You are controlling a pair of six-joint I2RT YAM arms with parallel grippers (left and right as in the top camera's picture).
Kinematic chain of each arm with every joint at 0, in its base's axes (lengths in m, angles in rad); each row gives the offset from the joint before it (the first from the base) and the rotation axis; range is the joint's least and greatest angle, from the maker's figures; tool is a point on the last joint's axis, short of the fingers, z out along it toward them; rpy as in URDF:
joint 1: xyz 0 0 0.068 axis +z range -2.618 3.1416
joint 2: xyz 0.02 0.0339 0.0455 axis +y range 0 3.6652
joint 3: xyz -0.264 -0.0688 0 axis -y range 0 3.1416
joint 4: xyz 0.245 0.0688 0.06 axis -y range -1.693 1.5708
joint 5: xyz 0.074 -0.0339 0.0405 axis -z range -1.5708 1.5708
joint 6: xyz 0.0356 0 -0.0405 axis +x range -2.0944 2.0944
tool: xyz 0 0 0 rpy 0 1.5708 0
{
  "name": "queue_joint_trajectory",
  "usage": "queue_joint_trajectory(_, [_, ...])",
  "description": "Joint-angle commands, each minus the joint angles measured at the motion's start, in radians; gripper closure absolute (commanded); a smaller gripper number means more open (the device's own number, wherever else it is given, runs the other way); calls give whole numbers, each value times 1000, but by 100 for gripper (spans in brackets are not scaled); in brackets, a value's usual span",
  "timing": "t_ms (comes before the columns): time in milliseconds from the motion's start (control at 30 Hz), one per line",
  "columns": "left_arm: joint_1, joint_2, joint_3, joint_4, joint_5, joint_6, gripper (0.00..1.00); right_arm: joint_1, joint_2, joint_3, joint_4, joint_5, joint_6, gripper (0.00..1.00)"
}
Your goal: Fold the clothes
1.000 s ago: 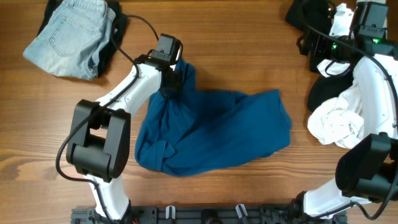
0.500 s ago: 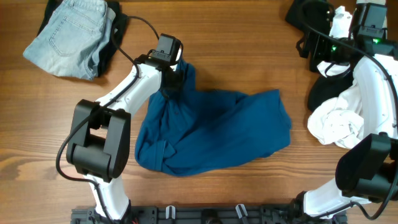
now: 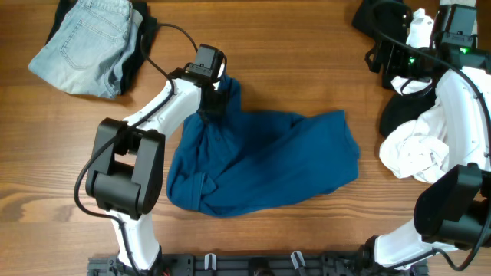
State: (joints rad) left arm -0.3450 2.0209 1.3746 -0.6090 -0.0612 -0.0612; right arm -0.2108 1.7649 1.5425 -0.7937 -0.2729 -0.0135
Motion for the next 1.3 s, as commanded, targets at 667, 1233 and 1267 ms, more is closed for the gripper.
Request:
queue_joint_trajectory(667, [291,-340,102,-446,-2,-240,96,2,-8,10,-39,-119,-6,4])
queue_joint_trajectory(1233, [512,-330,47,-570,-71,-381,80,4,-8,7,-216,-121,-9,5])
queue_joint_trajectory(1267, [527,-330,47,-570,-71,-381,79,4,-7,7,-214,-122,-9,4])
